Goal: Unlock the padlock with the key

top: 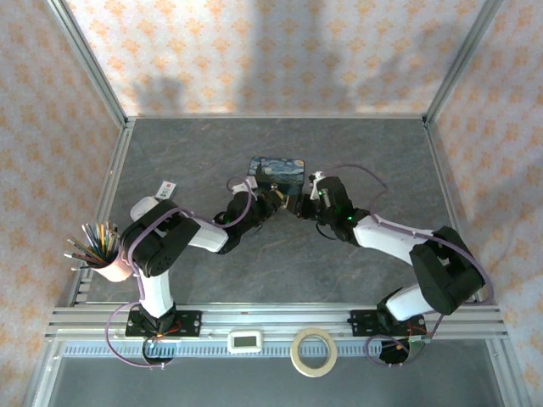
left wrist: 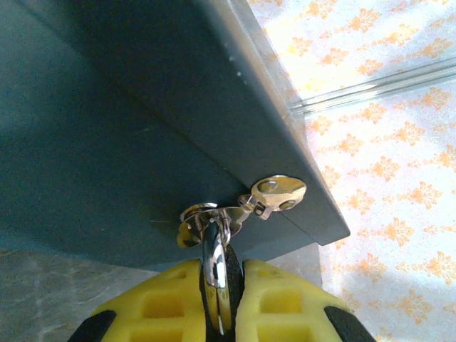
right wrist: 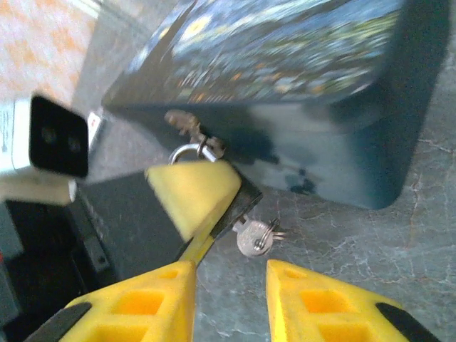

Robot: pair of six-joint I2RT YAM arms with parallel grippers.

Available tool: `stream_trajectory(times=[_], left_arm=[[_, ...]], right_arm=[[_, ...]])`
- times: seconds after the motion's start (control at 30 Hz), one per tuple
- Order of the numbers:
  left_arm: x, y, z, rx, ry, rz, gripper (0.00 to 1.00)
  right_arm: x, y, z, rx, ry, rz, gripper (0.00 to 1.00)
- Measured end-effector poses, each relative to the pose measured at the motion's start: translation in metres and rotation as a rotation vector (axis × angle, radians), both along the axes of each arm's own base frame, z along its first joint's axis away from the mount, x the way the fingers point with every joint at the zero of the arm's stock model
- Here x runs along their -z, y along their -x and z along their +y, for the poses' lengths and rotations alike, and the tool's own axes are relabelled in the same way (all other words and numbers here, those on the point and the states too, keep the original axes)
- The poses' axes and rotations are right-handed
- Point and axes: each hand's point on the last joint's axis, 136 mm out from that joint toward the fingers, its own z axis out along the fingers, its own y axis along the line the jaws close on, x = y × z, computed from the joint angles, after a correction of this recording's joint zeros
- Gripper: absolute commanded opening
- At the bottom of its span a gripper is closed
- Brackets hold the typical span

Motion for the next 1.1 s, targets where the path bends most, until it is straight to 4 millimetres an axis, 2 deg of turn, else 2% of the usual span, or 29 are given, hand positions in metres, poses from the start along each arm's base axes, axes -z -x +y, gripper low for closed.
stream_trajectory(times=[0.23, 0.4, 0.53, 1.1], left_arm=[[0.01, 0.007, -0.007, 0.052, -0.022, 0.067, 0.0], [0.017, 0.012, -0.009, 0.079, -0.026, 0.099, 0.0], [0.017, 0.014, -0.011, 0.093, -0.016, 0.112, 0.0], [0.011, 0.018, -0.016, 0.119, 0.052, 0.147, 0.0]], right_arm=[[0.01, 0.008, -0.002, -0.125, 0.14, -0.08, 0.35], [0.014, 0.008, 0.0, -0.179, 0.182, -0.123, 0.33], [0.025, 0.01, 0.004, -0.227, 0.203, -0.123, 0.27], [0.045, 0.009, 0.006, -0.275, 0.237, -0.172, 0.33]])
